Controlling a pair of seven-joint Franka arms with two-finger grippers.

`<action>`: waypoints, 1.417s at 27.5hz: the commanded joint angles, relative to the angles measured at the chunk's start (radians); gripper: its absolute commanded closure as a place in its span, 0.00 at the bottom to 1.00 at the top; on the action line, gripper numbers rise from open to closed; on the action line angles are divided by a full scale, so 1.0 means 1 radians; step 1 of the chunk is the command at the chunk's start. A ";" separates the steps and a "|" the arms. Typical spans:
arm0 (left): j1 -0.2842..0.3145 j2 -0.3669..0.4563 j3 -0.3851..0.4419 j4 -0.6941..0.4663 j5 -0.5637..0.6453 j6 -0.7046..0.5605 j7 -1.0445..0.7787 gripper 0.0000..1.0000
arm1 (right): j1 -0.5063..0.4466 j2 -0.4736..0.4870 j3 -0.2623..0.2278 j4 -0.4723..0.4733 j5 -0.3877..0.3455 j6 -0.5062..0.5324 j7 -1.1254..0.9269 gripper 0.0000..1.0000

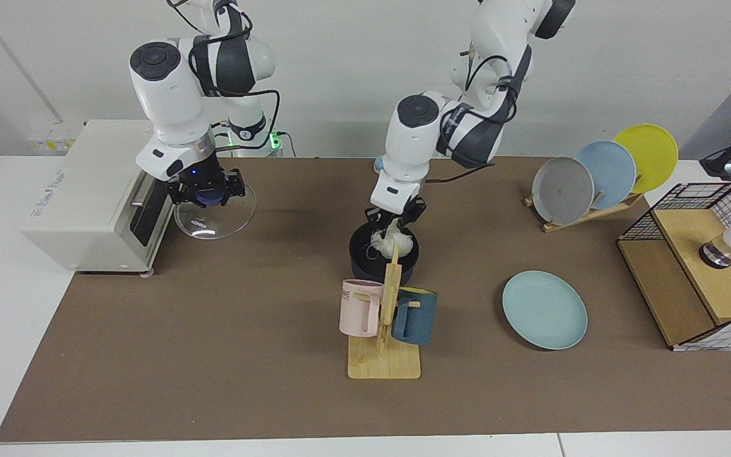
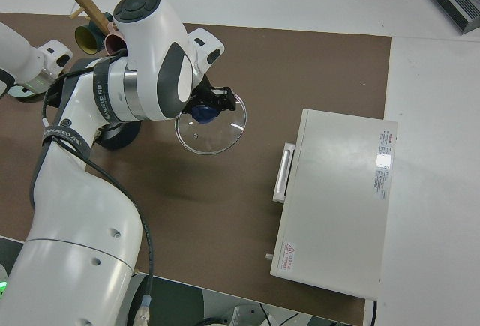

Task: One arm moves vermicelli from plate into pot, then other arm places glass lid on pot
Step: 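Lift the vermicelli with the left gripper and carry it over the pot, then lower the vermicelli into the black pot and open the left gripper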

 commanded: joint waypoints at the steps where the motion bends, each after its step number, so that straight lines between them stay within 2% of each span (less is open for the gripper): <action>1: 0.009 0.084 -0.046 0.050 0.074 0.035 -0.059 1.00 | -0.009 -0.028 0.007 -0.028 0.009 0.028 -0.020 1.00; 13: 0.015 0.146 -0.036 0.047 0.121 0.128 -0.028 1.00 | -0.008 -0.025 0.007 -0.028 0.009 0.027 -0.016 1.00; 18: 0.016 0.148 0.006 0.049 0.141 0.138 0.002 1.00 | -0.011 -0.025 0.007 -0.028 0.008 0.030 -0.019 1.00; 26: 0.021 0.137 -0.002 0.023 0.126 0.110 0.002 0.99 | -0.008 -0.023 0.009 -0.028 0.008 0.033 -0.014 1.00; 29: 0.019 0.134 -0.008 0.018 0.123 0.084 -0.001 0.88 | -0.008 -0.022 0.009 -0.028 0.009 0.033 -0.014 1.00; 32: 0.018 0.134 -0.020 0.019 0.121 0.072 -0.005 0.81 | -0.008 -0.022 0.009 -0.028 0.009 0.034 -0.014 1.00; 34: 0.016 0.134 -0.023 0.020 0.114 0.061 -0.005 0.68 | -0.008 -0.022 0.009 -0.028 0.009 0.033 -0.013 1.00; 35: 0.016 0.134 -0.026 0.023 0.111 0.053 -0.004 0.59 | -0.006 -0.022 0.009 -0.028 0.009 0.033 -0.013 1.00; 36: 0.016 0.134 -0.031 0.024 0.107 0.049 -0.004 0.35 | -0.006 -0.022 0.010 -0.028 0.009 0.033 -0.013 1.00; 37: 0.016 0.134 -0.031 0.024 0.109 0.046 -0.002 0.04 | -0.006 -0.022 0.010 -0.028 0.009 0.033 -0.013 1.00; 39: 0.016 0.134 -0.031 0.030 0.109 0.038 -0.001 0.00 | -0.006 -0.022 0.010 -0.028 0.009 0.033 -0.013 1.00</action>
